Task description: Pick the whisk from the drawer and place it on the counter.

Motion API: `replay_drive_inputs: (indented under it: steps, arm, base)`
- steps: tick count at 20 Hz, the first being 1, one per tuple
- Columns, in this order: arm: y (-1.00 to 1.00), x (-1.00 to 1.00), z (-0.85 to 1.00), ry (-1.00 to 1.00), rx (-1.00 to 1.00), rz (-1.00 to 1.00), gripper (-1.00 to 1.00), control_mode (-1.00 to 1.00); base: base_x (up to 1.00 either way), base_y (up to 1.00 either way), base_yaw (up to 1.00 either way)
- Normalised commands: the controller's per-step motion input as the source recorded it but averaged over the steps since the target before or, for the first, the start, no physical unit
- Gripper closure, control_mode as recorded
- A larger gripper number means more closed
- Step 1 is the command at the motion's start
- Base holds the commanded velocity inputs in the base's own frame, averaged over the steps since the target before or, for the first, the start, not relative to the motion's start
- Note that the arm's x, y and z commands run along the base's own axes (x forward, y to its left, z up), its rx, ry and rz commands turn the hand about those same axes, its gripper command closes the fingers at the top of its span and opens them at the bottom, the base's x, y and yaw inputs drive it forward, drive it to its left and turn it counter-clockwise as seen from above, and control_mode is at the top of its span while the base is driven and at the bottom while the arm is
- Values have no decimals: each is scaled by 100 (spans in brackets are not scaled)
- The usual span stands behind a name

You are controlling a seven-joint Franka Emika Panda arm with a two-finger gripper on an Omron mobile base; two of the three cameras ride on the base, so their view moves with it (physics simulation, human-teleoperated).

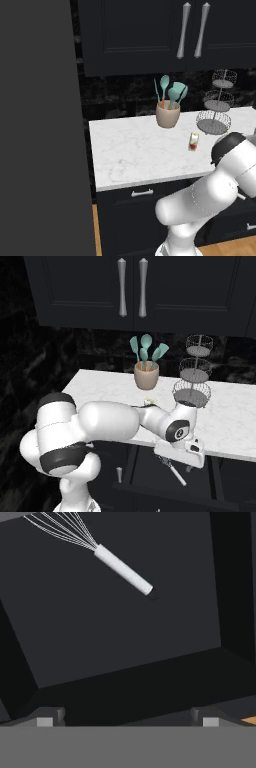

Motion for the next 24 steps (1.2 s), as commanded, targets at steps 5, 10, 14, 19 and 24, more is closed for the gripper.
replay_drive_inputs:
  steps: [5, 10, 14, 19, 24]
  arm:
    - [0, -24, -35, 0, 0, 0, -100, -100]
    - [-1, -16, -23, 0, 0, 0, -100, -100]
    - [-14, -13, -17, 0, 0, 0, -100, -100]
    - [-18, -29, -24, 0, 0, 0, -100, -100]
    - [-2, -5, -13, 0, 0, 0, -100, -100]
  base:
    - [0, 0, 0]
    - [0, 0, 0]
    - [0, 0, 0]
    - [0, 0, 0]
    - [0, 0, 0]
